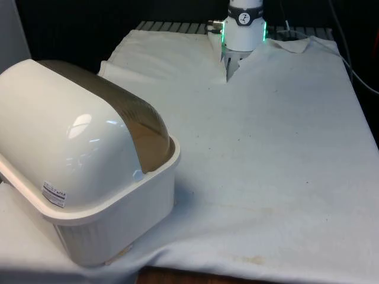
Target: Open the lid, then close it.
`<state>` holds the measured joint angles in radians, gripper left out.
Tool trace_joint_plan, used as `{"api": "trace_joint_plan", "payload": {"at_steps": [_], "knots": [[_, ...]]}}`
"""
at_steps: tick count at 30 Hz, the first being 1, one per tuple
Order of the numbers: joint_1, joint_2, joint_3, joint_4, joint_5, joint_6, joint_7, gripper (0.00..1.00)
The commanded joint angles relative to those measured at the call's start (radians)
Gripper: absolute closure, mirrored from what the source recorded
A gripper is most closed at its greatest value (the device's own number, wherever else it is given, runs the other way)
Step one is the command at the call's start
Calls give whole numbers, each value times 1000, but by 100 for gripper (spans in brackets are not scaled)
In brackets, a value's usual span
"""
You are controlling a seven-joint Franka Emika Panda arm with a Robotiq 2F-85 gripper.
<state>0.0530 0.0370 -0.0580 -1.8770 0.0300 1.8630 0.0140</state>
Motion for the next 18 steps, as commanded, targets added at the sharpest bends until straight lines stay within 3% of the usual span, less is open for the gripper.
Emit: {"api": "trace_joint_plan", "payload": {"at_steps": [1,7,9,10,16,18], "knots": [[0,1,0,1,0,0,0,9],[0,0,0,0,0,0,0,46],[0,1,0,1,0,0,0,52],[0,1,0,1,0,0,0,63],[0,0,0,0,0,0,0,94],[0,1,0,1,0,0,1,100]]}}
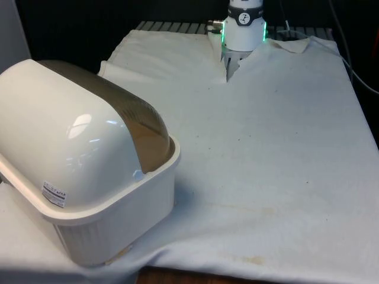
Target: Open the lid, then close it.
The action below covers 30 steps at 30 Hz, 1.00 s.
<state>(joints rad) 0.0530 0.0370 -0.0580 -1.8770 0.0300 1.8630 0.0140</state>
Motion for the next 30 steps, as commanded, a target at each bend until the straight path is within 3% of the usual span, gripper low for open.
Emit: {"api": "trace_joint_plan", "payload": {"at_steps": [1,17,24,25,26,30], "knots": [[1,1,0,1,0,0,0,100],[0,1,2,-11,-6,5,1,100],[-2,21,-4,-44,-13,75,4,100],[-1,20,-3,-36,-7,54,1,100],[-3,28,-5,-54,-13,95,4,100],[-6,51,-6,-64,-11,127,4,100]]}}
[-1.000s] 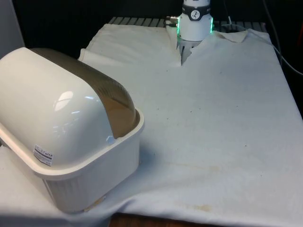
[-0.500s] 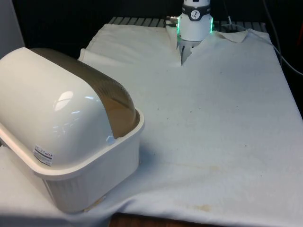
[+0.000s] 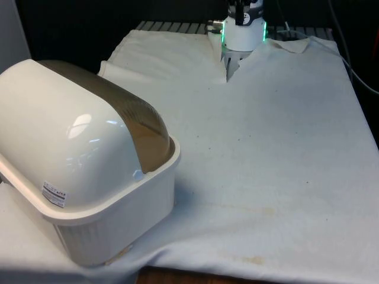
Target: Open the lid, then close it.
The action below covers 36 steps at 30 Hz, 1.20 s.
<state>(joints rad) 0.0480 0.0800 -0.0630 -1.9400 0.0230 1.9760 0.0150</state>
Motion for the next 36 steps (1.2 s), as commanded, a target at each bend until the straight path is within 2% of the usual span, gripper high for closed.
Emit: {"api": "trace_joint_plan", "payload": {"at_steps": [1,4,5,13,14,22,23,24,30,31,36], "knots": [[-2,16,-2,-1,-3,21,1,100],[-3,22,-2,-2,0,25,0,100],[-8,48,-6,2,1,47,-2,100],[-20,108,-17,-2,12,116,-1,100],[-18,107,-17,1,6,106,-1,100],[-27,176,-31,1,32,171,6,100],[-24,172,-32,0,26,164,6,100],[-28,183,-33,0,36,179,6,100],[-29,227,-46,-2,53,234,11,100],[-27,223,-46,0,46,219,7,100],[-27,248,-50,-5,55,282,29,100]]}}
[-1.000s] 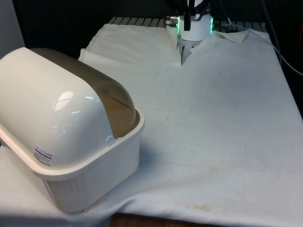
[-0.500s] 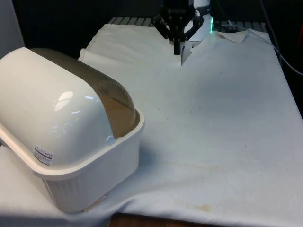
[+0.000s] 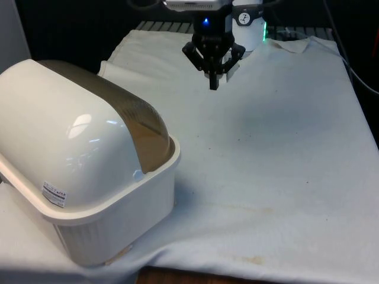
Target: Open the lid, then close it.
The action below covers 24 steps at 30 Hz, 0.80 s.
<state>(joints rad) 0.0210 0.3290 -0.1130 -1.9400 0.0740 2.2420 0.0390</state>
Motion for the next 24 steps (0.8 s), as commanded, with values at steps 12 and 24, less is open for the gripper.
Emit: {"api": "trace_joint_plan", "payload": {"at_steps": [12,24], "knots": [[4,17,-5,-15,-10,101,51,100],[5,12,-10,-10,-63,125,133,100]]}}
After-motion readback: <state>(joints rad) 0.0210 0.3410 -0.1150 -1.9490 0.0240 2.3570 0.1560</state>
